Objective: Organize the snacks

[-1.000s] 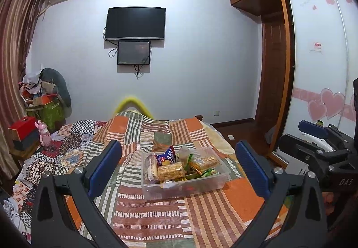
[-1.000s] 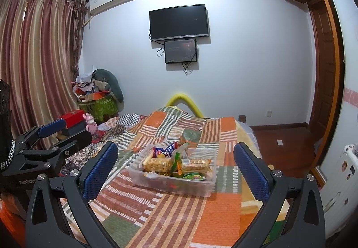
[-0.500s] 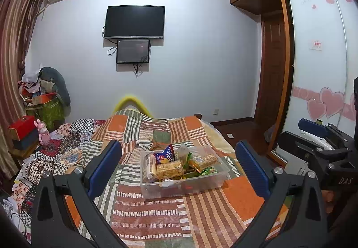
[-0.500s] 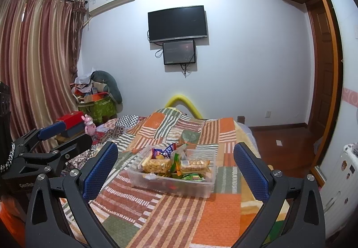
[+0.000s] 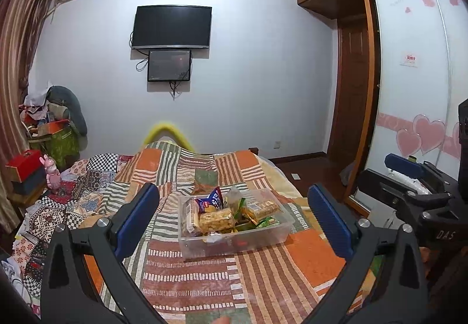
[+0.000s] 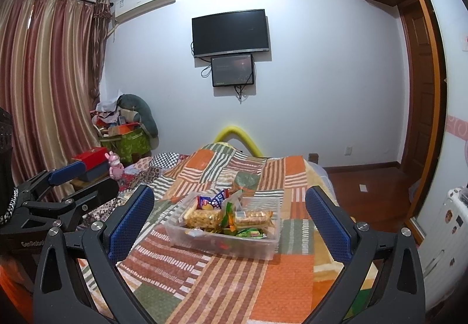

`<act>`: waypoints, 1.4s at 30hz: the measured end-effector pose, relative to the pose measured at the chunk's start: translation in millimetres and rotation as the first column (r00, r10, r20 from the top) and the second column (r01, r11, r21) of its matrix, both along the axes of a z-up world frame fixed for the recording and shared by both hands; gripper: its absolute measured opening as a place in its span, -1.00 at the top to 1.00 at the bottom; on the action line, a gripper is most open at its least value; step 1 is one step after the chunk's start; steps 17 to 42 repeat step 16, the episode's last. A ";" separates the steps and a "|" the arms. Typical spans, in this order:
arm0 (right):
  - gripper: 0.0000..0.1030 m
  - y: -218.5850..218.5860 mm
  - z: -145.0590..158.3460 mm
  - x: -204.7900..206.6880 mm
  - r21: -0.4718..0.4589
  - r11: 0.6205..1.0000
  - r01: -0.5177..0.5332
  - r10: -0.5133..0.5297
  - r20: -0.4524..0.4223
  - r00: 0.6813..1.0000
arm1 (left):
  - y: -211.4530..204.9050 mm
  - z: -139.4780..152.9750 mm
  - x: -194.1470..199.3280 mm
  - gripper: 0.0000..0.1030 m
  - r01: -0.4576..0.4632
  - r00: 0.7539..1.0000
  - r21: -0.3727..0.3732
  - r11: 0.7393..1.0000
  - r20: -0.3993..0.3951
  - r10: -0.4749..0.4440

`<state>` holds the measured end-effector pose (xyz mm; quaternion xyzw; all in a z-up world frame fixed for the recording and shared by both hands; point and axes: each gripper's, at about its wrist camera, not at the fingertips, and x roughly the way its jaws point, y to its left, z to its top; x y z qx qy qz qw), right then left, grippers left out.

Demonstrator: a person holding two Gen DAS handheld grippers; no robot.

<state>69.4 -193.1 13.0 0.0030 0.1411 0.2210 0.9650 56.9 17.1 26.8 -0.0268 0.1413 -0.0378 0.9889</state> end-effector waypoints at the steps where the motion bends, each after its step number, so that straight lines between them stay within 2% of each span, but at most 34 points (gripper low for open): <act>1: -1.00 0.2 0.0 -0.1 0.001 1.000 0.000 0.000 0.001 1.000 | -0.3 -0.2 -0.4 -1.00 0.001 1.000 0.002 1.000 0.001 -0.001; 42: -1.00 0.9 -3.7 2.5 0.004 1.000 0.003 -0.003 -0.006 1.000 | 0.9 -3.8 -1.1 -1.00 0.004 1.000 0.013 1.000 -0.011 -0.004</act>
